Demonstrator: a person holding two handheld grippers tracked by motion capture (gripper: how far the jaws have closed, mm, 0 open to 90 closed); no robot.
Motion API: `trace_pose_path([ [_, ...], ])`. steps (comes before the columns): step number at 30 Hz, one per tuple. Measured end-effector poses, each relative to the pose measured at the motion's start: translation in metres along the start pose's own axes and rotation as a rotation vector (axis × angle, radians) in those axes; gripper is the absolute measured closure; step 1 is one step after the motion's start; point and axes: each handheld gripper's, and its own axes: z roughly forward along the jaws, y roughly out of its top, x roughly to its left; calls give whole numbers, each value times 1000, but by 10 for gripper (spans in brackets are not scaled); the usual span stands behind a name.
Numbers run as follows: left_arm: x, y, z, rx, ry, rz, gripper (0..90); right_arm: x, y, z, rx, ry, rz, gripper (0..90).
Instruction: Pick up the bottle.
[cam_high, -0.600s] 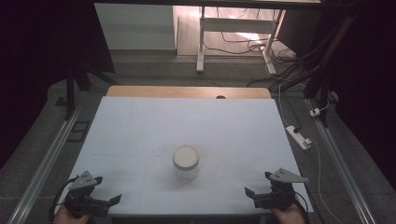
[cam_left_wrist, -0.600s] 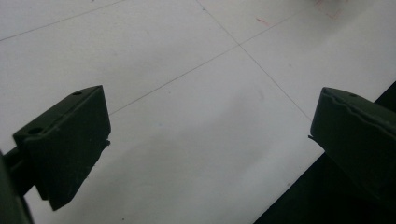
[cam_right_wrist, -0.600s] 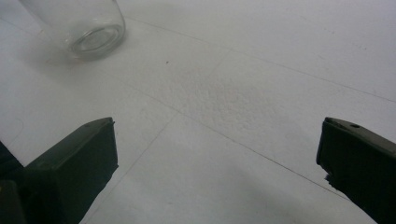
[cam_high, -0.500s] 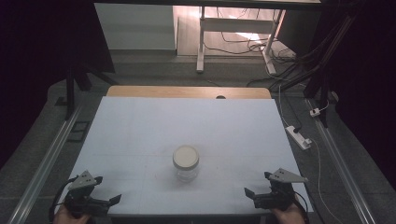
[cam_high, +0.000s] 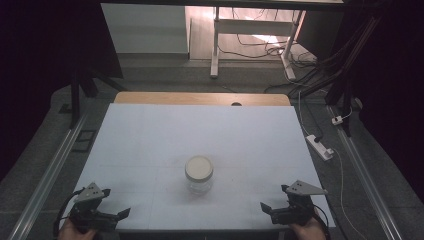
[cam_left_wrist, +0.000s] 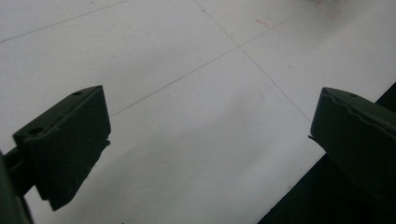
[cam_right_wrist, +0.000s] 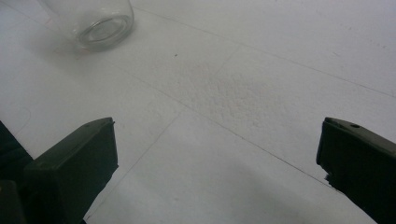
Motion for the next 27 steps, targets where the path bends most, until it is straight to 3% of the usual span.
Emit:
trace_pose_path([
  [20,-4,5,2,-11,-1,27,0,0,0,1,11,6,-3,0],
  [27,-11,9,4,-12,2,58,0,0,1,2,18,7,0,0],
])
